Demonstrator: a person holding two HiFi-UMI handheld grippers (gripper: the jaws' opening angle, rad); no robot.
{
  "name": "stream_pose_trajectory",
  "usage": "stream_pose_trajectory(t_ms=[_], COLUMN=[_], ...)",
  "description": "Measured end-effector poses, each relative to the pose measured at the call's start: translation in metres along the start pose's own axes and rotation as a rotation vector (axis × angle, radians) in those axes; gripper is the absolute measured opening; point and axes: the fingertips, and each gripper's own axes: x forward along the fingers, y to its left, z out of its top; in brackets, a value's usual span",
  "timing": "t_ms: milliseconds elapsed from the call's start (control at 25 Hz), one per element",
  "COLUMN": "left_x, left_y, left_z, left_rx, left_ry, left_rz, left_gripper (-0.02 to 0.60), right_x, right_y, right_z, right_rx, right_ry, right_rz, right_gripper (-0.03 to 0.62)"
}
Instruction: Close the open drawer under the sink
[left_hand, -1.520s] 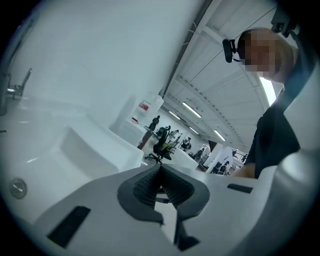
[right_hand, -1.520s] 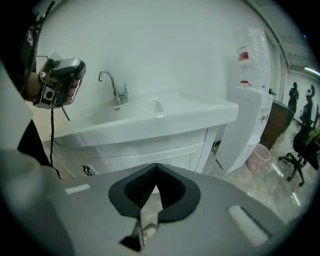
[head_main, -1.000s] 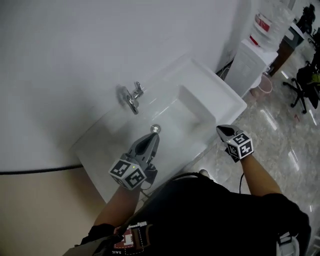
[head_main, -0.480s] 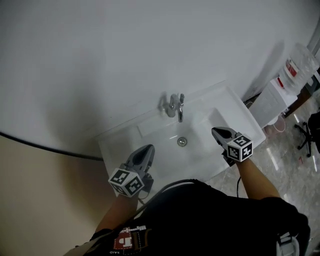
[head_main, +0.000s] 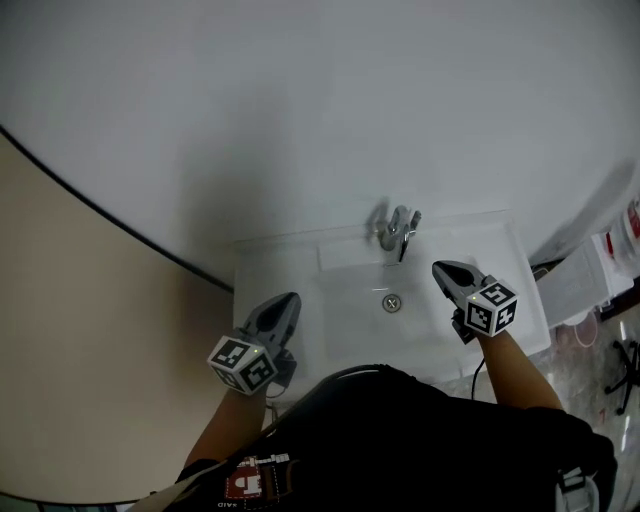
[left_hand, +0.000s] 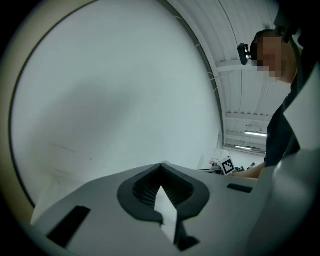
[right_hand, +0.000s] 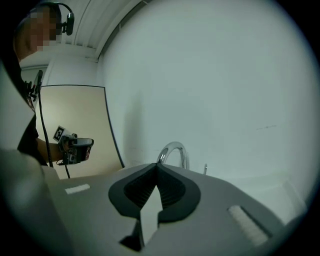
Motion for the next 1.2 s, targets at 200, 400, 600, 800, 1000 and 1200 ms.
stream_pose_trajectory(t_ms=[200,400,600,800,1000,1200], left_x=[-0.023,-0.036,-0.04,-0.038,-0.033,-0.027], left_y=[-0.034,-0.063,-0.066,-0.07,-0.066,-0.068], left_z=[-0.012,-0.009,0.007,0.017,0.017,0.013], left_rx=[-0.042,-0.042,-0.014,0.019,0.01,0.007], left_ry=[-0.094,-0.147,-0.166,-0.166,-0.137,-0.123], left_rz=[0.159,0.225,0.196,0.129,0.09,0.06], left_gripper=[0.0,0.0,0.0,0.0,0.0,0.0], right_x=[-0.021,-0.044,-0.068,-0.1,-0.107,-0.112], right_y=[-0.005,-0.018,-0.029,-0.04,-0.033,-0.03], right_z=[0.014,0.019,0.034,0.033,0.034,0.024], right_rx=[-0.061,-0.031,0.019,0.052,0.042,0.037], right_ry=[-0.018,-0.032,-0.079,-0.096,-0.112,-0.084], right_rz=[0.145,0.173,0.082,-0.02,-0.049,-0.062], right_gripper=[0.001,0.0,0.0,-0.002,-0.002,-0.002])
